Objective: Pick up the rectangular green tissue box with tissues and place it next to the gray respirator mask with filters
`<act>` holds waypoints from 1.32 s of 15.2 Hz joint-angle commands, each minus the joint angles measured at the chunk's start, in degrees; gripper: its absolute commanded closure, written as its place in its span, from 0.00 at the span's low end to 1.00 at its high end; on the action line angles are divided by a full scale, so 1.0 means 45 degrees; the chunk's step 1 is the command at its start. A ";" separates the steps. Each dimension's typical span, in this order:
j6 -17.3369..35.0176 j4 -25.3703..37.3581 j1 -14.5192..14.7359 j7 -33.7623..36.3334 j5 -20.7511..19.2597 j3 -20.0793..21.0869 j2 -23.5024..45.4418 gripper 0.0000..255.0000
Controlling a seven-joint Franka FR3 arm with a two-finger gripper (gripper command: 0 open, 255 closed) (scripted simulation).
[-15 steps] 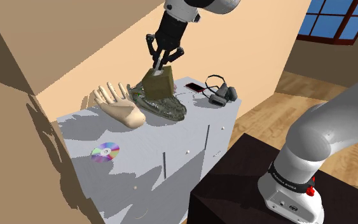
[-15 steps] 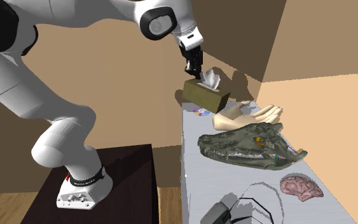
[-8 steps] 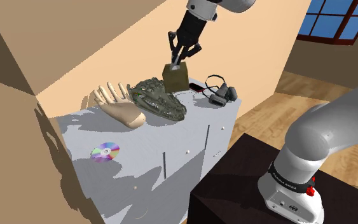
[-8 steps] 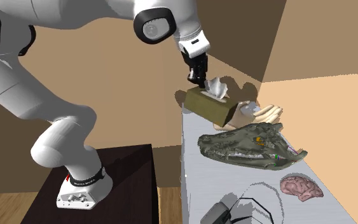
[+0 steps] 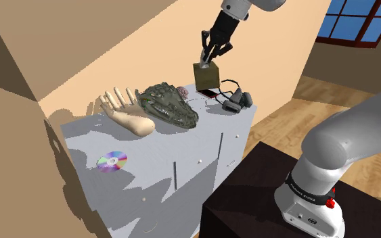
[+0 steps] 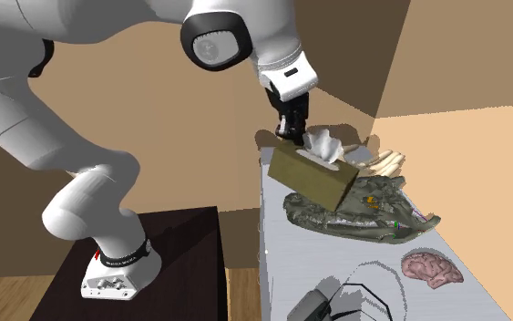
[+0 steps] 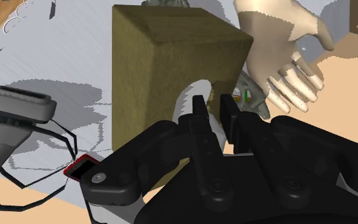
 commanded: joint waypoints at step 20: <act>0.1123 -0.0877 -0.0645 -0.3304 0.0071 -0.2225 0.1103 1.00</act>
